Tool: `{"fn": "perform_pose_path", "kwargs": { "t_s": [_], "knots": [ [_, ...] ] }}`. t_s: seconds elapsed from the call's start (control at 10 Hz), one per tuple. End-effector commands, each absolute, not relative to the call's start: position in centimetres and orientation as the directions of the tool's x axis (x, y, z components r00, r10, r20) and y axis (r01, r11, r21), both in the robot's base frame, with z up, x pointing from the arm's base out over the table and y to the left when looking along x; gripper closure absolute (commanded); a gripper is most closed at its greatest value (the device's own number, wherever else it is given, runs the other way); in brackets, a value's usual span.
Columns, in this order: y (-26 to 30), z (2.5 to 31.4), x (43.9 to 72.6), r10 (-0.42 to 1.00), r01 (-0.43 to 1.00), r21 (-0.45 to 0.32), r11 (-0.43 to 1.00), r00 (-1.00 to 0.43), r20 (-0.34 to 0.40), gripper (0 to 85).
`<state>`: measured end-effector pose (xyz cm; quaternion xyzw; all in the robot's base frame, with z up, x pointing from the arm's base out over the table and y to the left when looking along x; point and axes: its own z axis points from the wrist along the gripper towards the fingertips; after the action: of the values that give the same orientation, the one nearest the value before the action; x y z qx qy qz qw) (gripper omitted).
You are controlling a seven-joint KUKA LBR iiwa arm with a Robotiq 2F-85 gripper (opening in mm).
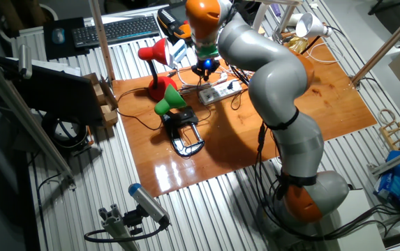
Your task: Plug in the power cord of the desk lamp, turn on the socket, and light up the desk lamp
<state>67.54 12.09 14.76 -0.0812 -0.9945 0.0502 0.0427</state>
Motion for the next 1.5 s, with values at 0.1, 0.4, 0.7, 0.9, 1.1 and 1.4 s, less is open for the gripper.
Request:
{"fn": "perform_pose_path", "kwargs": {
  "t_s": [0.1,0.4,0.7,0.9,1.1,1.4],
  "knots": [
    [12.0,15.0,67.2,0.269,0.264,-0.077,0.961,-0.961,0.059,85.0],
    [11.9,15.1,66.7,0.334,0.332,-0.050,0.942,-0.942,0.040,85.0],
    [11.6,14.9,66.2,0.396,0.394,-0.045,0.918,-0.917,0.042,85.0],
    [11.4,15.0,66.0,0.446,0.444,-0.047,0.895,-0.894,0.033,85.0],
    [11.4,15.1,65.9,0.471,0.469,-0.049,0.882,-0.882,0.029,85.0],
    [11.4,15.1,65.9,0.423,0.421,-0.051,0.906,-0.906,0.030,85.0]
  ]
}}
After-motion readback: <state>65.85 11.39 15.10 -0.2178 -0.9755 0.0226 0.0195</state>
